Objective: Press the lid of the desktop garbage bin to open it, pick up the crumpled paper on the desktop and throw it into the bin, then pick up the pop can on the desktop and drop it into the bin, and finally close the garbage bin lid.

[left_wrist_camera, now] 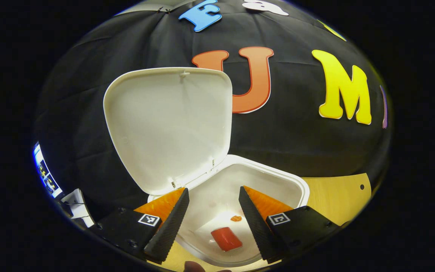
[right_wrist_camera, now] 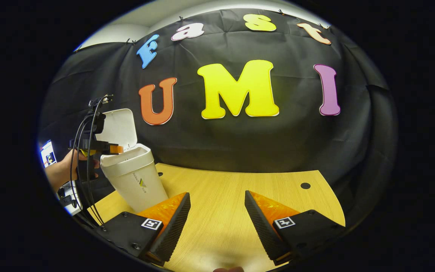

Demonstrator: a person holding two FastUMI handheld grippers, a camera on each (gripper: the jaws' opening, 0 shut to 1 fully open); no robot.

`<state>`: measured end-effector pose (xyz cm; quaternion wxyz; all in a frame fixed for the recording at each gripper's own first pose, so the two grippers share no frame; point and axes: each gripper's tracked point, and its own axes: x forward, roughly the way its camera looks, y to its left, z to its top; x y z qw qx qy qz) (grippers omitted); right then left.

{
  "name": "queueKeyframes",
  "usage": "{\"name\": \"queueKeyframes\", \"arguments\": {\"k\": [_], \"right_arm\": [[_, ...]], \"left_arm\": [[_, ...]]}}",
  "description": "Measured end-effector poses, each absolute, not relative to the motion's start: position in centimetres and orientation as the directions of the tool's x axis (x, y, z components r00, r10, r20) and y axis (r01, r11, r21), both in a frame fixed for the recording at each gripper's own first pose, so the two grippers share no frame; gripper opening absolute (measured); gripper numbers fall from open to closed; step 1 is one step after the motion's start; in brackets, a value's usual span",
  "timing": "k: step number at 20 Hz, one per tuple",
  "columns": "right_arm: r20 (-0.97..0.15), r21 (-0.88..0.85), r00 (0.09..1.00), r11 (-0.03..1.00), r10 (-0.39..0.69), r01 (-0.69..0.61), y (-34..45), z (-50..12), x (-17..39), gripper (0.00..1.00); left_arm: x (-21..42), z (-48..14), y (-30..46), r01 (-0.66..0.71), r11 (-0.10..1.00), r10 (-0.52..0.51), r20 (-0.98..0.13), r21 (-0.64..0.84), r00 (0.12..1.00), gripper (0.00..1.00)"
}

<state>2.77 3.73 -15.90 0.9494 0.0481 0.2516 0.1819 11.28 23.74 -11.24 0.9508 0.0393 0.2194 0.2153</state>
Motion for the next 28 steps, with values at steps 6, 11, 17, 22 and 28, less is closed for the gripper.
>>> {"name": "queueKeyframes", "arguments": {"k": [6,11,17,22,28], "right_arm": [[-0.454,0.179,0.807,0.927,0.376,-0.331,3.3,-15.5,2.1,0.92],[-0.452,0.18,0.809,0.927,0.374,-0.328,2.1,-15.0,2.1,0.92],[-0.451,0.202,0.816,0.932,0.362,-0.302,0.6,-14.5,3.0,0.91],[-0.451,0.232,0.806,0.923,0.383,-0.309,1.4,-13.2,3.6,0.92],[-0.433,0.256,0.794,0.903,0.427,-0.346,3.3,-10.8,4.2,0.92]], "left_arm": [[11.8,-6.8,22.2,-0.42,0.883,0.467,-0.292,0.209,0.835,0.88],[13.9,-1.2,20.5,-0.435,0.868,0.481,-0.184,0.24,0.857,0.88],[16.7,5.3,21.5,-0.502,0.84,0.523,-0.065,0.205,0.85,0.91],[17.5,7.1,25.2,-0.636,0.758,0.649,-0.07,0.145,0.758,0.91],[17.6,5.8,28.3,-0.757,0.651,0.754,-0.177,0.062,0.633,0.91]]}}
